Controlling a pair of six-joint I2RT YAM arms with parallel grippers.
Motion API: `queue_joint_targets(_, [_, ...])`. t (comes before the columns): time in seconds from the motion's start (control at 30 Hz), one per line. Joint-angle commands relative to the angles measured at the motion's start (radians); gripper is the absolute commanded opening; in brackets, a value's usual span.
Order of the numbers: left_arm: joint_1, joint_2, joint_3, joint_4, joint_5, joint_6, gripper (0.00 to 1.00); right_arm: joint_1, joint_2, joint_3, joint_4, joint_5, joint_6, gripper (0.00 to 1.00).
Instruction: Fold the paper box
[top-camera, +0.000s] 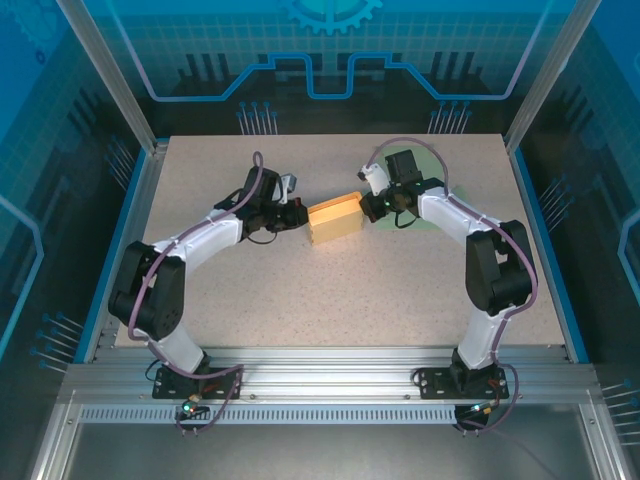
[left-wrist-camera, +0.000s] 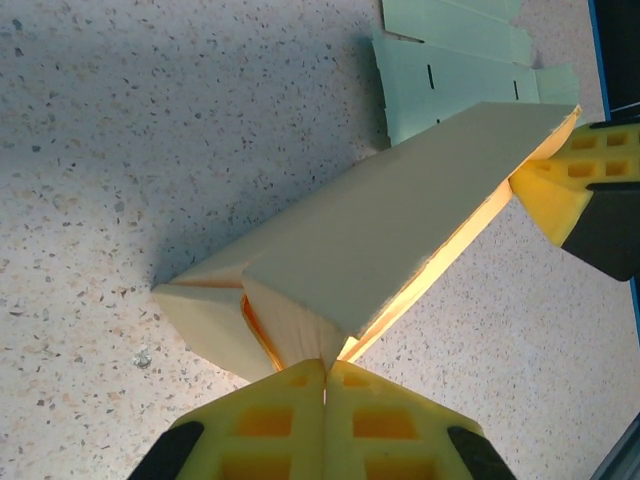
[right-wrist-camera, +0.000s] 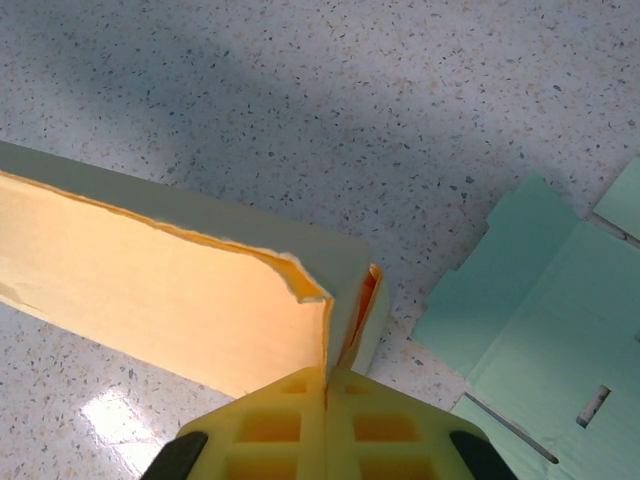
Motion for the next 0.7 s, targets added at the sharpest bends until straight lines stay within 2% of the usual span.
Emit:
queue_joint_targets(0.0, [-0.013, -0.007, -0.029, 0.002, -0.005, 0.020, 0.00, 0.022, 0.046, -0.008, -0.067, -0.020, -0.011, 0.00])
queue_joint_targets(0.23, [-0.022, 0.032, -0.037, 0.025, -0.022, 0.024, 0.00, 0.024, 0.034, -0.014, -0.067, -0.016, -0.010, 0.00])
queue_joint_targets(0.5, [-0.035, 0.042, -0.068, 0.057, -0.111, 0.045, 0.00, 0.034, -0.005, -0.050, -0.026, 0.002, 0.036, 0.00])
queue_joint_targets(0.67, [-0.057, 0.053, -0.058, 0.074, -0.174, 0.049, 0.00, 0.047, -0.016, -0.057, -0.012, 0.017, 0.053, 0.04])
